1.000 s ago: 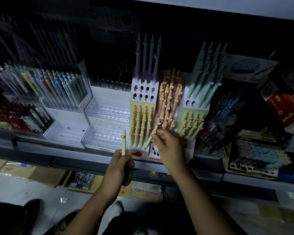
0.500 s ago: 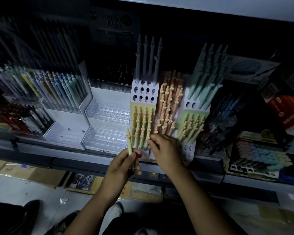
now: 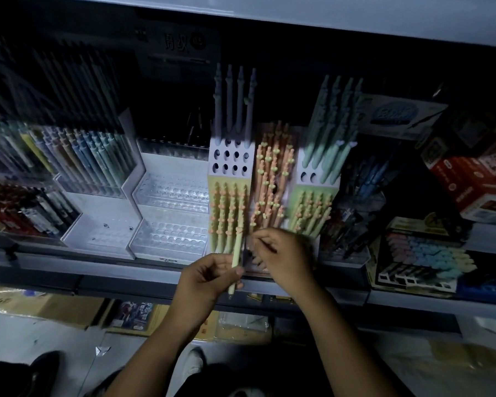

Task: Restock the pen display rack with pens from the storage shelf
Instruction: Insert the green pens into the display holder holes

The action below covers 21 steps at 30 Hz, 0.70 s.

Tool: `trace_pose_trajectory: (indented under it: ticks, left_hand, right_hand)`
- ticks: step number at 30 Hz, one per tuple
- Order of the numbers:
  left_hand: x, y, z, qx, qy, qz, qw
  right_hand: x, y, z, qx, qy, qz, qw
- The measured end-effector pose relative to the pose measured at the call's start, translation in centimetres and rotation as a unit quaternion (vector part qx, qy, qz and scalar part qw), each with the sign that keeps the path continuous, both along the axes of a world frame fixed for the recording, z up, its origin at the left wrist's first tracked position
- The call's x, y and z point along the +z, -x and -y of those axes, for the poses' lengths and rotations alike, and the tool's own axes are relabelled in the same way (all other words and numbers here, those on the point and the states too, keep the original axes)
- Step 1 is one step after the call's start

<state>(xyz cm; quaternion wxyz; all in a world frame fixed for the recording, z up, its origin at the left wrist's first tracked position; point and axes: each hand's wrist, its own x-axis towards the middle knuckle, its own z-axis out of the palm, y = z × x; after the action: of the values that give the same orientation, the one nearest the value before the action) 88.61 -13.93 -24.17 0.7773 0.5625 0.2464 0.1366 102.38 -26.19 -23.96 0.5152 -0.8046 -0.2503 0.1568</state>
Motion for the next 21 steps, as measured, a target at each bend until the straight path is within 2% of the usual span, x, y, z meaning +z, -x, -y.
trace_pose_trajectory:
  ticks: [2, 5, 11, 15, 21]
  left_hand:
    - [0.0, -0.7, 0.4, -0.010, -0.012, 0.000, 1.000]
    - [0.5, -1.7, 1.5, -0.050, -0.036, 0.011, 0.998]
    - [1.5, -3.9, 4.1, -0.116, -0.073, 0.031, 0.990]
    - [1.3, -4.9, 4.4, -0.121, -0.086, -0.006, 0.989]
    - [1.0, -5.3, 3.7, -0.139, -0.167, -0.024, 0.976]
  right_hand:
    - [1.5, 0.3, 1.1, 0.001, -0.068, -0.068, 0.995]
    - [3.0, 0.7, 2.7, 0.011, -0.135, -0.103, 0.985]
    - [3.5, 0.6, 5.1, -0.028, -0.141, -0.071, 0.987]
    - [4.0, -0.5, 7.5, -0.100, -0.148, -0.062, 0.982]
    - [3.9, -2.9, 9.5, -0.192, -0.135, 0.021, 0.972]
